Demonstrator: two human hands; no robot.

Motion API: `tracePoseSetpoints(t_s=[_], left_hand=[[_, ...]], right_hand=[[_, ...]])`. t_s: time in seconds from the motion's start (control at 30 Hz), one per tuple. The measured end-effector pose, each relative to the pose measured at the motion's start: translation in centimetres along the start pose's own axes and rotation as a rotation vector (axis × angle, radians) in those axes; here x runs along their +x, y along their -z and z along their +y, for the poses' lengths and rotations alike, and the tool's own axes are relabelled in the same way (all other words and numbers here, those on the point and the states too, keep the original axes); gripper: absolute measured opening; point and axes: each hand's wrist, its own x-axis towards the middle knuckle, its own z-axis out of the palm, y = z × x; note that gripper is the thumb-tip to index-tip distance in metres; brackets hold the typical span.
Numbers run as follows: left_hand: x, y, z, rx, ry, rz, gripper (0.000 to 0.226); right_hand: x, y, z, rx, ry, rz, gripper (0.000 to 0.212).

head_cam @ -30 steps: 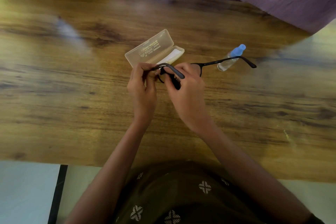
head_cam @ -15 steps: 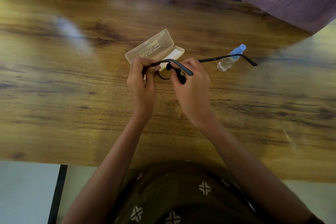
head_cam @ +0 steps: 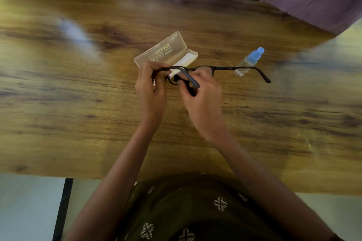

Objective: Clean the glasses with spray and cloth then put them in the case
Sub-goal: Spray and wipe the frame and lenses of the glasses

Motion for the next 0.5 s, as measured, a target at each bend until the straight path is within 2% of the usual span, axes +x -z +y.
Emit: tracePoseSetpoints(t_s=[0.13,0.27,0.5], left_hand=[[-0.19,-0.36,-0.13,-0.050,0.037,0.000,0.010],[-0.22,-0.71,-0.43,-0.095,0.084,-0.003,0.009],[-0.15,-0.74,0.28,-0.080,0.021,0.017,0.006]], right_hand=[[0.05,0.06,0.17,-0.011,-0.001,0.051,0.009],[-0.31,-0.10,-0.10,0.039,0.042,0.001,0.014],[0.47,0.19,0.37,-0.058,-0.004,0.093,0.011]])
